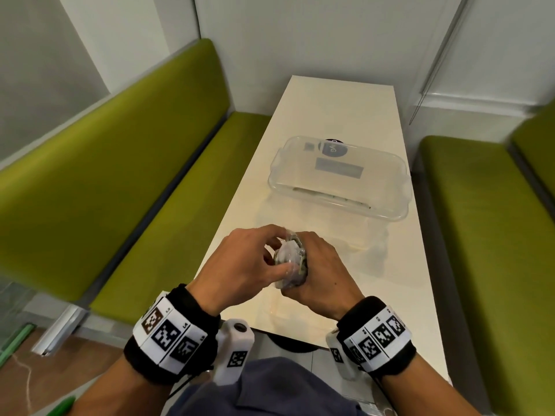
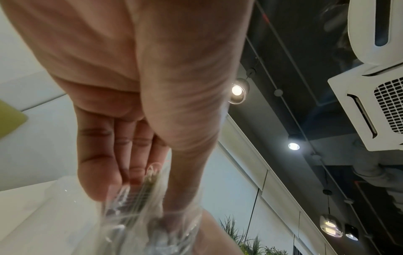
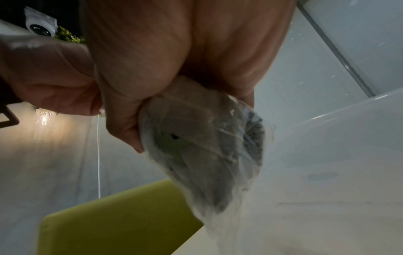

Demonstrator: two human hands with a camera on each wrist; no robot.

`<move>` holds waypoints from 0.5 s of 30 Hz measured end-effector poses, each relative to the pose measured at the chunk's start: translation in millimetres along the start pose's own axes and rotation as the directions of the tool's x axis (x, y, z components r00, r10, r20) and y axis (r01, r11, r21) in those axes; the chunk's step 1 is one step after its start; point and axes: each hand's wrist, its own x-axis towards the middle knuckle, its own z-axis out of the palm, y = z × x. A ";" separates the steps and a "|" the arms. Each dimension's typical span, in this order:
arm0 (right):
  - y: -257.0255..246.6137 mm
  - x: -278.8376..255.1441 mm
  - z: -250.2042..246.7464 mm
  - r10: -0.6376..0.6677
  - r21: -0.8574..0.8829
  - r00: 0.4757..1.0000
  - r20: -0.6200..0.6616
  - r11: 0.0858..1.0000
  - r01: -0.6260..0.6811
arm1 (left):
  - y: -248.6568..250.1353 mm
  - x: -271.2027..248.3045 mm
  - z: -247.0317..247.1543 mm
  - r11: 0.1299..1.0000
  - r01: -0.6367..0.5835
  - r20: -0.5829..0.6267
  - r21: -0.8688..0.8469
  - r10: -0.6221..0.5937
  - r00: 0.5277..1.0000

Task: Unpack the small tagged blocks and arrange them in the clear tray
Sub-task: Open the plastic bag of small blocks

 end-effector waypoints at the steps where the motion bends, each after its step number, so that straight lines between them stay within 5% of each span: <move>1: -3.6 3.2 3.0 0.002 -0.003 1.000 0.010 1.000 -0.002 | -4.8 -0.7 -4.2 1.000 0.008 -0.004 0.000 -0.008 1.000; 10: -21.3 17.7 20.3 0.012 -0.011 1.000 -0.003 1.000 -0.012 | -34.2 -5.7 -28.2 0.993 0.036 -0.008 -0.112 -0.037 0.999; 15: -26.5 23.3 26.8 -0.011 -0.007 1.000 -0.007 1.000 0.011 | -37.5 -1.3 -30.1 0.999 0.025 0.084 -0.030 -0.022 0.996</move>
